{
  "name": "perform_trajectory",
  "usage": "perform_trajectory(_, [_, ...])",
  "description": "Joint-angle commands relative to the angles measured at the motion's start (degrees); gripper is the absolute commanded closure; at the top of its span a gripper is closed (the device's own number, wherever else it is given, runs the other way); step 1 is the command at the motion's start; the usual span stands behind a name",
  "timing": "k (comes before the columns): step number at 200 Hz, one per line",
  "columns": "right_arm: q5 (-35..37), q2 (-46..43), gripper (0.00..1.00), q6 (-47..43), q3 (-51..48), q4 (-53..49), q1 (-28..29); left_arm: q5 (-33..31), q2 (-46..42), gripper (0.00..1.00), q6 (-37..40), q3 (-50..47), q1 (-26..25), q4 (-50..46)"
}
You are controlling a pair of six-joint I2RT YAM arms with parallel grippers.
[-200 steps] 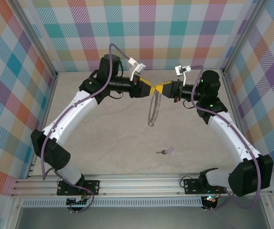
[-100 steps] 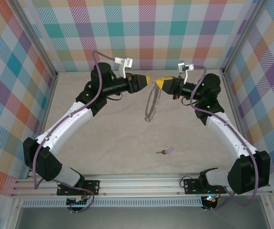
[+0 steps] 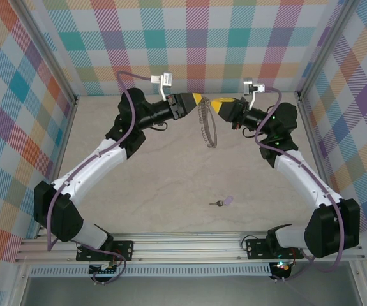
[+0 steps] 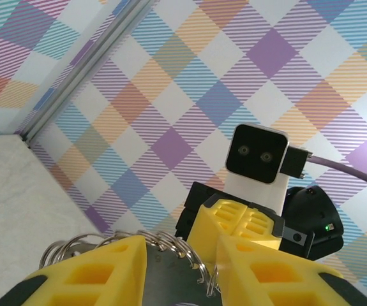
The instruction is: Put the keys on the keyring
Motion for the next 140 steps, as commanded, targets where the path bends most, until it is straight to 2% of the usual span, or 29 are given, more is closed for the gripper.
perform_trajectory(1, [1.82, 1.02, 1.00, 1.95, -0.43, 5.86, 0.36, 1.39, 0.84, 0.67, -3.46, -1.31, -0.41, 6.32])
perform_trajectory(140, [3.15, 3.42, 1.00, 4.63, -0.69, 9.32, 0.31, 2.92, 1.33, 0.70, -3.84, -2.42, -1.86, 8.37])
